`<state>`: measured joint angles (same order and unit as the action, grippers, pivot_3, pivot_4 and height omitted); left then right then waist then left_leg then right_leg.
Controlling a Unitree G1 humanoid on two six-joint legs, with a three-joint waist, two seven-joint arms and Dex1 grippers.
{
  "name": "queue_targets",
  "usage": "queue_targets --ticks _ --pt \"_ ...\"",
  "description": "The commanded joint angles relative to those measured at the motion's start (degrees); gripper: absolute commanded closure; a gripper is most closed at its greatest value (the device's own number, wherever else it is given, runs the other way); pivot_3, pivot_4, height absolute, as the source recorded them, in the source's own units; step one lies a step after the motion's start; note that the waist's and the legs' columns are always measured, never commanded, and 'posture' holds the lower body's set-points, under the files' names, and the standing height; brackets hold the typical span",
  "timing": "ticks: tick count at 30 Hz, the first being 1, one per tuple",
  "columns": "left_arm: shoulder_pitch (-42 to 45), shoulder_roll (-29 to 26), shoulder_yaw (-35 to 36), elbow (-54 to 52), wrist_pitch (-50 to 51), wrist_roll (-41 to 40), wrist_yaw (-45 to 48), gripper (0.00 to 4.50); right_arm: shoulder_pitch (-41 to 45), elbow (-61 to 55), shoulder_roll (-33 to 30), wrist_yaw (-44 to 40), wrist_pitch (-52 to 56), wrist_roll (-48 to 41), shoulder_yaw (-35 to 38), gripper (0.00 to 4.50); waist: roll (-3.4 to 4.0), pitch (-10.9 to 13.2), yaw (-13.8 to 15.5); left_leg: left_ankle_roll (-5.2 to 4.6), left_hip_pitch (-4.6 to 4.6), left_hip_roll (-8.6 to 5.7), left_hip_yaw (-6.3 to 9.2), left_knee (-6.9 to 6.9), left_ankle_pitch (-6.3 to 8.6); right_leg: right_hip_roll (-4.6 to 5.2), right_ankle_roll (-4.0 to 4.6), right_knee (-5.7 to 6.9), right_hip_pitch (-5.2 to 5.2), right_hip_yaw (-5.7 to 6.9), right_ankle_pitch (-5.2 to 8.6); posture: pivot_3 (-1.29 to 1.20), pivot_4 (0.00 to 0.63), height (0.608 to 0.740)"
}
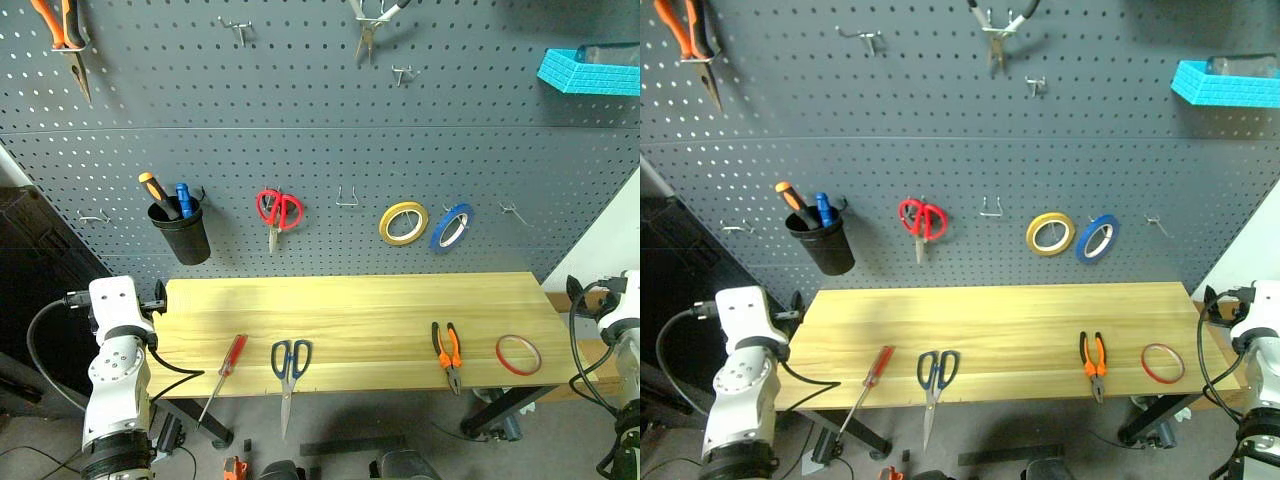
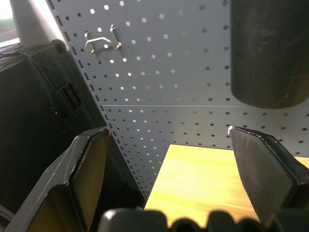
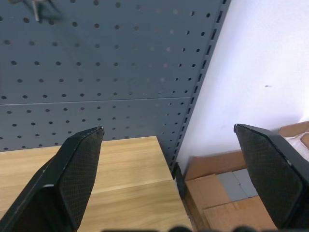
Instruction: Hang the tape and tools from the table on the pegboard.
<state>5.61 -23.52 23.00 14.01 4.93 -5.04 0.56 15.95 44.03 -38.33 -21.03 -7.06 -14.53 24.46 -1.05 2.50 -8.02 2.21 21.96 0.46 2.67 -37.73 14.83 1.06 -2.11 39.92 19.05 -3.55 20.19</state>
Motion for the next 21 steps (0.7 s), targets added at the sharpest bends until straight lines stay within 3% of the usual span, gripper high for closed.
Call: queue_targets --ticks 1,17,21 --pt "0.09 -1.14 1.63 -2.48 -0.71 -0.07 -0.82 0.3 -0.17 -3.26 -0.31 -0.38 -0.92 0.15 0.09 0.0 0.0 0.0 0.01 0.0 0.0 0.0 0.0 0.0 0.0 0.0 0.0 0.0 0.0 0.0 0.0 -0.13 0.016 0.74" --pt "-1.23 2.23 0.5 -10.49 5.64 -0.3 -2.28 0.3 -8.71 -22.25 4.41 -2.03 6.06 -1.23 -1.3 0.0 0.19 1.34 0.21 -0.02 0.0 0.01 -0.01 0.0 0.02 -0.01 0.0 0.0 -0.01 -0.01 0.0 -0.14 0.067 0.74" --pt "-0.73 1.89 -0.09 -9.72 5.26 -0.13 -1.88 0.3 -8.35 -22.31 4.2 -1.64 6.38 -0.7 -1.21 0.0 0.57 1.84 0.06 -0.02 -0.1 -0.14 0.91 0.03 0.02 0.15 0.01 -0.62 -0.84 1.05 0.0 -0.14 0.066 0.74"
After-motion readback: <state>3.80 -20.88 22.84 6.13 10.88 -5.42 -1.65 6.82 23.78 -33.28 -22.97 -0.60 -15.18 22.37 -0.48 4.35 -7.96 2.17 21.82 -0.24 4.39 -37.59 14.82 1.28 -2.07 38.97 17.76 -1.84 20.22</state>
